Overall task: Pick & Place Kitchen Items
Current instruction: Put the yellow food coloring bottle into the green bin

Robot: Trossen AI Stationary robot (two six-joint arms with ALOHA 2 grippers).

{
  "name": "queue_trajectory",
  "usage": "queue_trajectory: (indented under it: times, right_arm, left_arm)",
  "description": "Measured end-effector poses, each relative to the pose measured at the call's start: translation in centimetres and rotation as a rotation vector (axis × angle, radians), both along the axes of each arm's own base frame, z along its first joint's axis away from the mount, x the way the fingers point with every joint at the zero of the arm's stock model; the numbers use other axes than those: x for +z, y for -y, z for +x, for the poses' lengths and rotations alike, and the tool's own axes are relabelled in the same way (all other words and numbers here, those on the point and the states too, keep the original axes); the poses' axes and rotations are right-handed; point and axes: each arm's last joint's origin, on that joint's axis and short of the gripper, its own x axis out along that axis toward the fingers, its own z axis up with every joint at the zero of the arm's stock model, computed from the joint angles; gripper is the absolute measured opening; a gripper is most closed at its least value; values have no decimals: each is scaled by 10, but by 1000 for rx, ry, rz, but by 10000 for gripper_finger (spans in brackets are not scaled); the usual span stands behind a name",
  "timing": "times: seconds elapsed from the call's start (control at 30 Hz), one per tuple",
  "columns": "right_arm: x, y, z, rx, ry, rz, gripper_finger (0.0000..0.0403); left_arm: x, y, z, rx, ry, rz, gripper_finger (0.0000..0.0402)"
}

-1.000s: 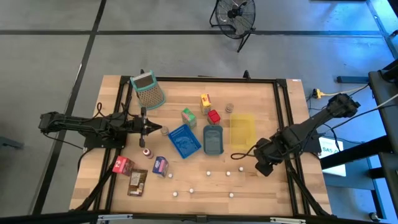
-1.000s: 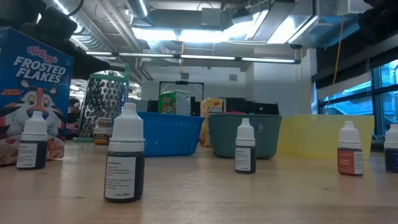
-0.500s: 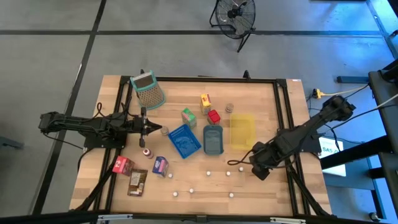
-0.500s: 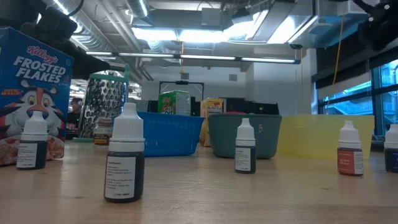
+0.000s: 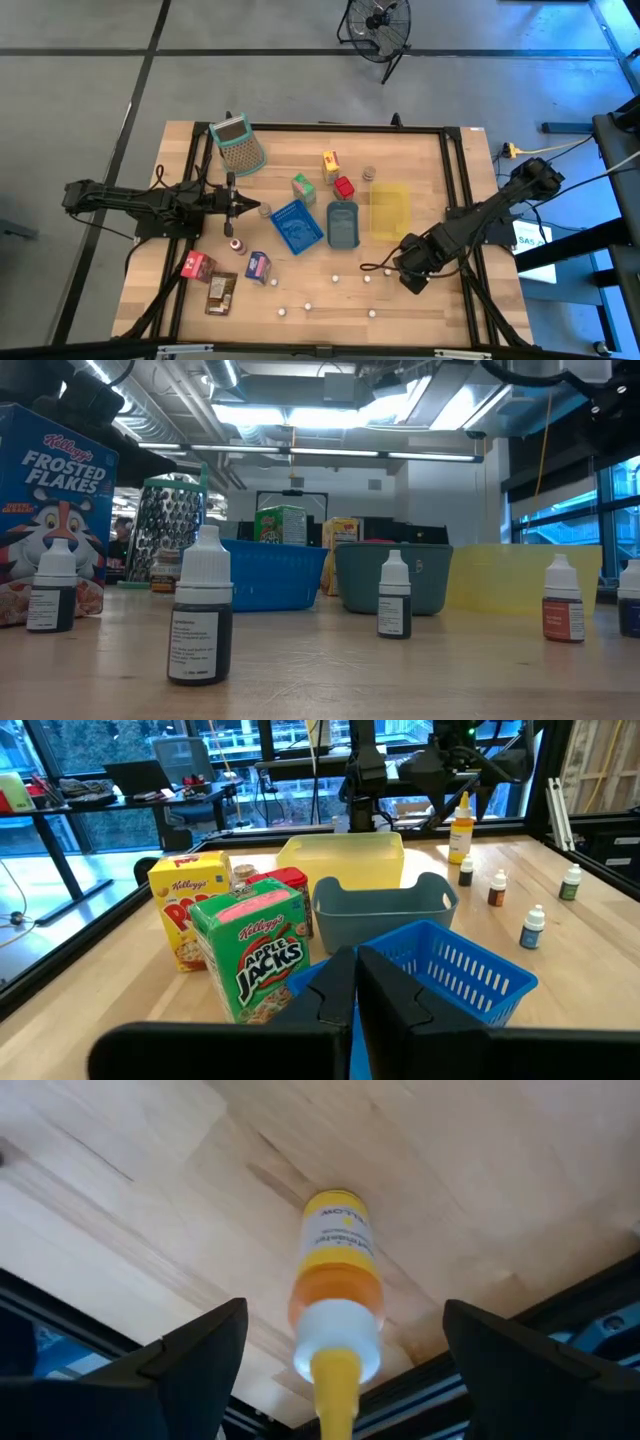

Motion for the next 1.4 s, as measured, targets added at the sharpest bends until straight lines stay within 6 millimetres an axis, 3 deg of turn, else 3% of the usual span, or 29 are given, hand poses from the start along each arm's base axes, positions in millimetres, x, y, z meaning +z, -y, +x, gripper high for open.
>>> queue_trajectory:
  times: [0.97, 1.4]
  right_arm:
    - [-7, -2, 4, -3, -17, -12, 338]
    - [-7, -4, 6, -12, 5, 5, 280]
  left_arm:
    - [7, 1, 1, -44, 79, -30, 11]
    - [7, 0, 1, 0, 75, 0, 9]
